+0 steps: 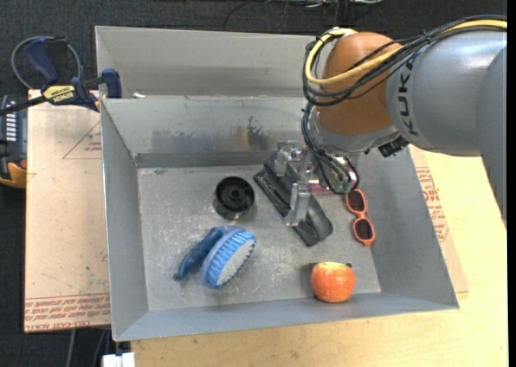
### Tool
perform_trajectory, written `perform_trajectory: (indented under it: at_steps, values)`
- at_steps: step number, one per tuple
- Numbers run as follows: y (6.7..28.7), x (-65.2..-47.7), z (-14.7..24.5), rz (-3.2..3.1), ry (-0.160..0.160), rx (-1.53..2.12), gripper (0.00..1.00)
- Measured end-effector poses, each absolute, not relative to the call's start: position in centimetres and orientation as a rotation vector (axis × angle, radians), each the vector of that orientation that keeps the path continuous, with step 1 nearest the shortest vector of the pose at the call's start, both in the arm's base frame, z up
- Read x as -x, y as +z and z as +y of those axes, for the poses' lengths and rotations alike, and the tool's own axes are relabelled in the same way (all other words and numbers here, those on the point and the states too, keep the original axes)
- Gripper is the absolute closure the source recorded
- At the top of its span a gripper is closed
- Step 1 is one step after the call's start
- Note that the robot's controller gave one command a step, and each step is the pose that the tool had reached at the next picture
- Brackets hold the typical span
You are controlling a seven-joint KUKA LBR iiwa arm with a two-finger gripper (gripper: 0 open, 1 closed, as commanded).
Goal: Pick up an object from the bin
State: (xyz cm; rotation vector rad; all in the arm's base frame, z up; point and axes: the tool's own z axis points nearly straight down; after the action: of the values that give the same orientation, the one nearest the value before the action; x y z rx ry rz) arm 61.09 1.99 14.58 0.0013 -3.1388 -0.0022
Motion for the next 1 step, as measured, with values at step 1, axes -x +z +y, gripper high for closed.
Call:
perform_trajectory:
  at_steps: [1]
  values:
    - [15.04, -61.18, 1.97, -3.143, -0.002, 0.0, 0.0]
